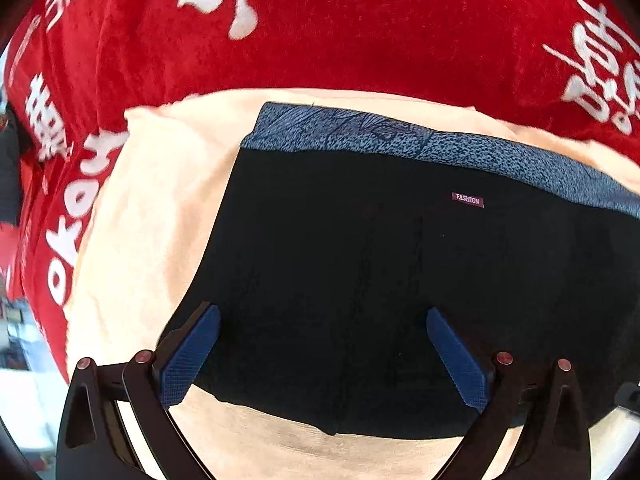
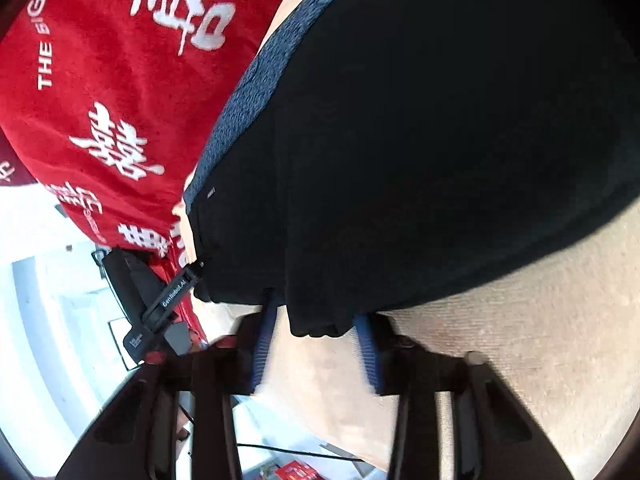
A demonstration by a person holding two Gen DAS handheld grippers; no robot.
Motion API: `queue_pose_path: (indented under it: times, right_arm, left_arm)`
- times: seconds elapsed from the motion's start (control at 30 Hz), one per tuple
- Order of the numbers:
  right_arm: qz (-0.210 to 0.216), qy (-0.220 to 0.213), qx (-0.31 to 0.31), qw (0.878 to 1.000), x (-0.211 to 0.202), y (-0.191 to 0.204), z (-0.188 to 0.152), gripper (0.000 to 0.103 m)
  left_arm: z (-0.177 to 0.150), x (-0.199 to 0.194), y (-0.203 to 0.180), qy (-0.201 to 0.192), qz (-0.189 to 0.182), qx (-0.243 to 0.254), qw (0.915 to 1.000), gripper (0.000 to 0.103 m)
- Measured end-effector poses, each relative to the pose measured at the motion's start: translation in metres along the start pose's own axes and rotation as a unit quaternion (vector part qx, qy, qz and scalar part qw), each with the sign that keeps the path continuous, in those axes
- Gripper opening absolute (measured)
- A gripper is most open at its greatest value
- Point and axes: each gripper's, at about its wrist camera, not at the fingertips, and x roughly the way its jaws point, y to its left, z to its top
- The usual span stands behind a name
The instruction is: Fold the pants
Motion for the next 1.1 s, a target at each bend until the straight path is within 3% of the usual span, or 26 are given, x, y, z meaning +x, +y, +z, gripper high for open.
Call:
queue_pose_path:
  times: [0.13, 0.23, 0.3, 0.43, 0.5, 0.53, 0.57, 0.6, 0.77, 0.83, 0.87, 0.9, 1.0, 1.1]
  right_arm:
    - [-0.009, -0.013, -0.038, 0.999, -0.015, 0.018, -0.006, 0.005]
    - [-0.044, -0.004, -0.046, 0.998, -0.009, 0.009, -0.015, 0.005]
    - [-0.061, 0.009, -0.023, 0.998, -0.004, -0.008, -0.023, 0.000]
    - [-0.067, 0.021, -0.028, 0.997, -0.021, -0.016, -0.037, 0.002]
    - [-0.087, 0.009, -0.049, 0.995, -0.040, -0.011, -0.034, 0.016]
    - [-0.092, -0.001, -0.050, 0.995, -0.049, -0.011, -0.029, 0.023]
    - [-0.092, -0.013, -0.044, 0.995, -0.060, -0.014, -0.023, 0.041]
    - [-0.087, -0.032, -0.028, 0.995, -0.072, -0.019, -0.013, 0.050]
    - [-0.046, -0.075, 0.036, 0.995, -0.093, -0.044, 0.018, 0.047]
    - [-0.029, -0.082, 0.063, 0.994, -0.093, -0.051, 0.024, 0.032]
    - [-0.028, -0.083, 0.070, 0.994, -0.092, -0.052, 0.024, 0.014]
    - [-0.031, -0.085, 0.076, 0.993, -0.091, -0.054, 0.023, 0.008]
    - [-0.040, -0.102, 0.084, 0.990, -0.092, -0.059, 0.012, 0.005]
    - [-0.036, -0.099, 0.102, 0.989, -0.087, -0.062, 0.003, 0.005]
  left_arm:
    - [-0.005, 0.002, 0.006, -0.005, 0.029, 0.042, 0.9987, 0.103]
    - [-0.012, 0.009, 0.018, -0.002, 0.006, 0.024, 0.9997, 0.103]
    - [-0.012, 0.009, 0.018, -0.004, 0.011, 0.018, 0.9998, 0.103]
    - [-0.010, -0.004, 0.004, -0.007, 0.035, 0.021, 0.9991, 0.103]
    - [-0.012, -0.017, -0.007, -0.016, 0.019, 0.019, 0.9995, 0.103]
    - [-0.014, -0.024, -0.018, -0.016, -0.007, 0.017, 0.9997, 0.103]
    - [-0.016, -0.029, -0.029, -0.016, -0.021, 0.019, 0.9995, 0.103]
    - [-0.018, -0.034, -0.048, -0.017, -0.038, 0.031, 0.9986, 0.103]
    - [-0.024, -0.041, -0.127, -0.017, -0.101, 0.076, 0.9919, 0.103]
    - [-0.028, -0.038, -0.151, -0.008, -0.123, 0.080, 0.9892, 0.103]
    - [-0.030, -0.036, -0.159, -0.002, -0.127, 0.083, 0.9884, 0.103]
    - [-0.036, -0.032, -0.168, 0.007, -0.126, 0.092, 0.9877, 0.103]
    - [-0.053, -0.031, -0.176, -0.003, -0.117, 0.101, 0.9880, 0.103]
    - [-0.052, -0.028, -0.169, 0.017, -0.123, 0.082, 0.9889, 0.103]
